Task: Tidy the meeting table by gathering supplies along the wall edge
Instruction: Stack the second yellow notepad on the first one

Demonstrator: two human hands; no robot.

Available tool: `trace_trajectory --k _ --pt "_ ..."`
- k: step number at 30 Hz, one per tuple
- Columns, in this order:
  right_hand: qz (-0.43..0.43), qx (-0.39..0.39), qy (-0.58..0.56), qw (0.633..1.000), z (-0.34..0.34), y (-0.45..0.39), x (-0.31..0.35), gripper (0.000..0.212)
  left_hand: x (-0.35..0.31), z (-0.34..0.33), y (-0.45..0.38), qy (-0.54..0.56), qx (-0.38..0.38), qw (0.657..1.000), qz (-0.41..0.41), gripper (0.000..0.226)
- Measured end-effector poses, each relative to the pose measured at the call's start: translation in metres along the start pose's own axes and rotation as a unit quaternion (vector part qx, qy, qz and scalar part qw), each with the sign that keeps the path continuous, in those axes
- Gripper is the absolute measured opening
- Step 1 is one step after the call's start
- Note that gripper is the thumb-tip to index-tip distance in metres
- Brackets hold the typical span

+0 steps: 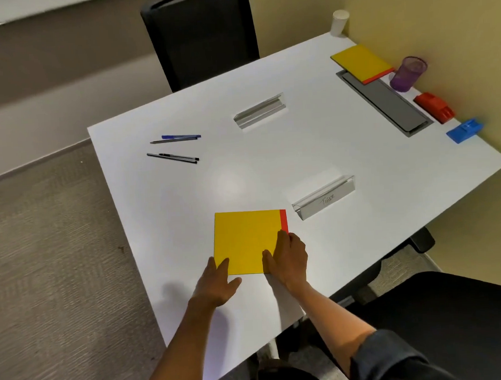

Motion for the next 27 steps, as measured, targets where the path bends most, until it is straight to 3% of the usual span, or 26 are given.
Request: trace_trajectory --k 3,7,10,12,16,20,27 --pt "-0.013 -0.005 -0.036 0.999 -0.004 -0.001 0.003 0.053 -0.008 0.003 -0.001 0.018 -0.014 1.000 -0.006 0.067" --pt "-0.099 0.013 -0.143 0.985 -0.004 -0.010 0.006 0.057 -0.004 0.002 0.001 0.026 -0.015 1.000 -0.004 0.068" --pt "-0.178 0.037 -0.282 0.942 0.006 -0.017 0.007 0.061 0.004 0.002 0.006 0.034 -0.011 0.999 0.001 0.070" --pt "-0.217 0.060 -0.331 0.916 0.010 -0.018 0.003 0.050 0.009 0.003 0.009 0.040 -0.011 0.999 0.000 0.070" --pt "-0.208 0.084 -0.359 0.906 0.013 -0.014 0.003 0.009 0.022 0.008 0.017 0.057 0.005 0.998 -0.014 0.069" --pt "-0.160 0.095 -0.365 0.912 0.020 0.005 0.025 0.021 0.040 0.014 0.030 0.071 0.005 0.997 -0.029 0.067" --pt "-0.104 0.033 -0.355 0.929 0.012 0.058 0.086 0.025 0.114 0.038 0.067 0.078 -0.043 0.994 -0.066 0.065"
Point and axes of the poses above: each hand's wrist, its own y-axis away from the middle knuckle, its own z-axis out of the back of the hand, x = y × z, the point moved 1 cm from there along -y, towards the middle knuckle
